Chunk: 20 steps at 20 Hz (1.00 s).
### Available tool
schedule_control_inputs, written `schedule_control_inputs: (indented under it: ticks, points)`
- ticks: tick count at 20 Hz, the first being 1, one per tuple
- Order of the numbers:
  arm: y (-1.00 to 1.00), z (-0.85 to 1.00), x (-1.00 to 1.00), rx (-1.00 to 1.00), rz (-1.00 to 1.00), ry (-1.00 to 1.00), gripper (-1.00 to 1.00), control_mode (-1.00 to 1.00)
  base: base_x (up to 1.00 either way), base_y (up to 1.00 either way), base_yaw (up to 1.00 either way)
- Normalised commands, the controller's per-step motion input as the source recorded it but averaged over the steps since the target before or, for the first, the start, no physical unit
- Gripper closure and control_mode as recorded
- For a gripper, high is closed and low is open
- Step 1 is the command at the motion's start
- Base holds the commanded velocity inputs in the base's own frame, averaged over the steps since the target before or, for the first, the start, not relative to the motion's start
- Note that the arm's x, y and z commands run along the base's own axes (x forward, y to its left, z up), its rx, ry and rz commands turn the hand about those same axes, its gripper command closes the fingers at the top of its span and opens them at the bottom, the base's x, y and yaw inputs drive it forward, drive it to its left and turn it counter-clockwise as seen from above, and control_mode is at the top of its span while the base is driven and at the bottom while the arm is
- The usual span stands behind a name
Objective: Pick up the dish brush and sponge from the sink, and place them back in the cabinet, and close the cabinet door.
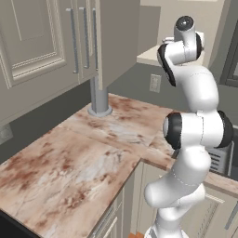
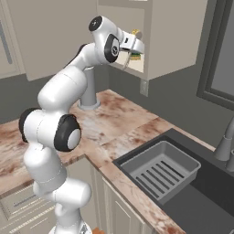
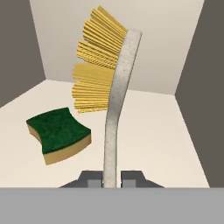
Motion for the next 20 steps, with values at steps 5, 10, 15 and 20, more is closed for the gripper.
schedule_control_inputs:
  ticks: [5, 10, 15, 20]
  points:
    - [-0.09, 0.00, 0.26, 0.00, -0.01, 0.00, 1.00, -1.00, 0.00, 0.00, 0.00]
    - [-0.09, 0.00, 0.24, 0.00, 0.00, 0.00, 1.00, -1.00, 0.00, 0.00, 0.00]
    - [-0.10, 0.00, 0.27, 0.00, 0.00, 0.00, 1.00, -1.00, 0.00, 0.00, 0.00]
    - [-0.09, 0.00, 0.27, 0.00, -0.01, 0.00, 1.00, -1.00, 0.00, 0.00, 0.00]
